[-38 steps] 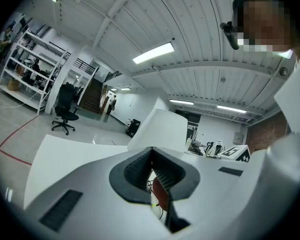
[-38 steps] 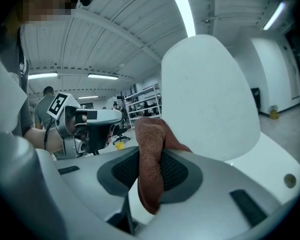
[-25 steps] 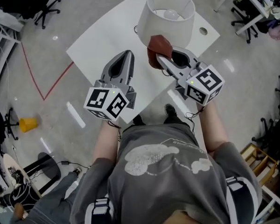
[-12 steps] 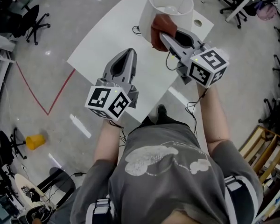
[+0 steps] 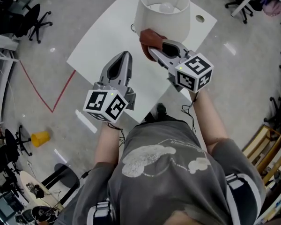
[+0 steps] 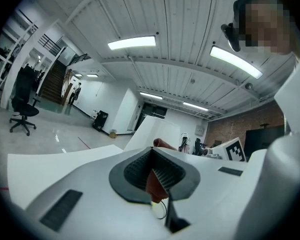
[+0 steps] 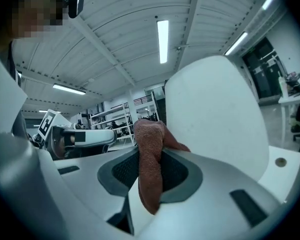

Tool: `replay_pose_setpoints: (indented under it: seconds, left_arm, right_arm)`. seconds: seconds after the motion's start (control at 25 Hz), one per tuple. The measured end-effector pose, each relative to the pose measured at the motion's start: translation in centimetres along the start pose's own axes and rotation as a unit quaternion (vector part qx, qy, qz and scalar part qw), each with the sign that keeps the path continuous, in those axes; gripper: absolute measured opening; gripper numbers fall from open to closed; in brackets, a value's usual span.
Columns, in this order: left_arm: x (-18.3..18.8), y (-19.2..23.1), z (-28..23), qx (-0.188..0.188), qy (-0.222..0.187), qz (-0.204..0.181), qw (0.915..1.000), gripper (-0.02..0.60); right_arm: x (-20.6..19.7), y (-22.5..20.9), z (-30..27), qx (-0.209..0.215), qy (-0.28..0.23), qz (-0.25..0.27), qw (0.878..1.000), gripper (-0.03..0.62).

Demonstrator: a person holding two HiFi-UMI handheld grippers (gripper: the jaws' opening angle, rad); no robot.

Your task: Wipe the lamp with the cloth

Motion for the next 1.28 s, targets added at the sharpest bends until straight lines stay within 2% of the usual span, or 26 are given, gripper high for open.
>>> replay_pose_setpoints:
  seconds: [0.24, 0.36, 0.48, 0.76, 0.88, 1.12, 1.28]
  left_arm:
    - [-1.2, 0.2, -0.9, 0.009, 0.009, 0.006, 0.9999, 0.008]
    - [-0.9, 0.4, -1.5, -0.002, 0.005, 0.003, 1.0000, 0.008]
    - [-0.3, 2.4, -1.7, -0.018, 0.000, 0.001, 0.9998, 0.008]
    - [1.9, 7.3, -3.1, -0.103, 0.005, 0.002, 0.9947, 0.008]
    - [3.1, 9.1, -4.4, -0.134, 0.005, 0.008, 0.9910, 0.008]
    - [4.6, 11.5, -6.2, -0.193, 0.003, 0.003, 0.9812, 0.008]
    - [5.0, 12.4, -6.7, -0.226, 0.007, 0.011, 0.9740, 0.008]
  right_arm:
    - [-2.8, -0.9, -0.9, 0.005, 0.025, -0.027, 0.999, 0.097]
    - [-3.2, -1.0, -1.0, -0.005, 0.025, -0.034, 0.999, 0.097]
    - [-2.6, -0.1, -2.1, -0.019, 0.019, -0.022, 0.999, 0.097]
    - [1.1, 2.3, -4.6, -0.083, -0.042, -0.014, 0.996, 0.097]
    - [4.0, 3.0, -5.3, -0.110, -0.081, 0.012, 0.991, 0.097]
    - [9.5, 2.9, -5.4, -0.183, -0.167, 0.031, 0.968, 0.097]
    - [11.1, 2.5, -5.8, -0.231, -0.175, 0.033, 0.956, 0.097]
Point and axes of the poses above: the fingertips, and each gripper's own axes: z backward along the fingers, y to its left, x out of its top, the point moved 1 cm from there along z, backward along the fingers, and after that the axes turned 10 degrees about -z, right-handed, at the moved point
